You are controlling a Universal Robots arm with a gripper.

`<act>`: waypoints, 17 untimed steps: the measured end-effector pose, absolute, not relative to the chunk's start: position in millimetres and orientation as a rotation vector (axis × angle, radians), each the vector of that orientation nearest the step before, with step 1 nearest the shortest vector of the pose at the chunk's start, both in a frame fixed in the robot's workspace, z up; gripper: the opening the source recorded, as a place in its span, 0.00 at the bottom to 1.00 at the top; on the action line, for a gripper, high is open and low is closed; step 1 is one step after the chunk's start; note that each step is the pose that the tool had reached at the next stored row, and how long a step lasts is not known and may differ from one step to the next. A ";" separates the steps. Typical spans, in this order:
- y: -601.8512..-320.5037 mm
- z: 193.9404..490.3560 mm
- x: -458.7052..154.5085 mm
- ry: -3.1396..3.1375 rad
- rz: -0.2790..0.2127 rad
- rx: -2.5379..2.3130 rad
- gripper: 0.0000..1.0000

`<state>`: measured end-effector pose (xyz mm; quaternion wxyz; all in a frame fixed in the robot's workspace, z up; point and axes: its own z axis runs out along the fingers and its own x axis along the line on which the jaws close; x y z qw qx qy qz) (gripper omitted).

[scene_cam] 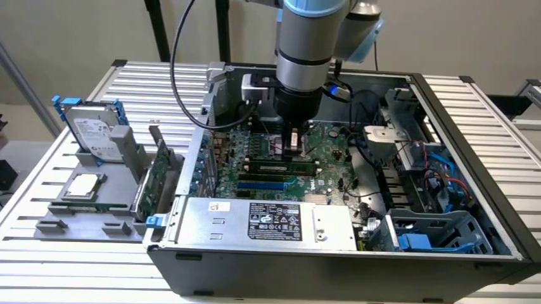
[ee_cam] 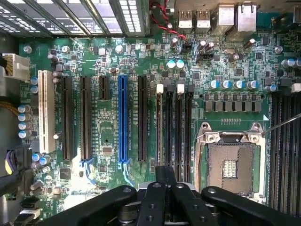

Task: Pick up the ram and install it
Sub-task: 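Press down the ram until it locks into place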

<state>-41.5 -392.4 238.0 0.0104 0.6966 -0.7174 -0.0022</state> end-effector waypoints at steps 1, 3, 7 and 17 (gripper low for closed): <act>-392.7 237.4 -41.5 -2.239 -0.007 2.174 0.00; -393.1 235.7 -41.4 -2.239 -0.008 2.174 0.00; -393.7 230.5 -41.5 -2.239 -0.007 2.174 0.00; -393.6 234.2 -41.9 -2.240 -0.010 2.174 0.00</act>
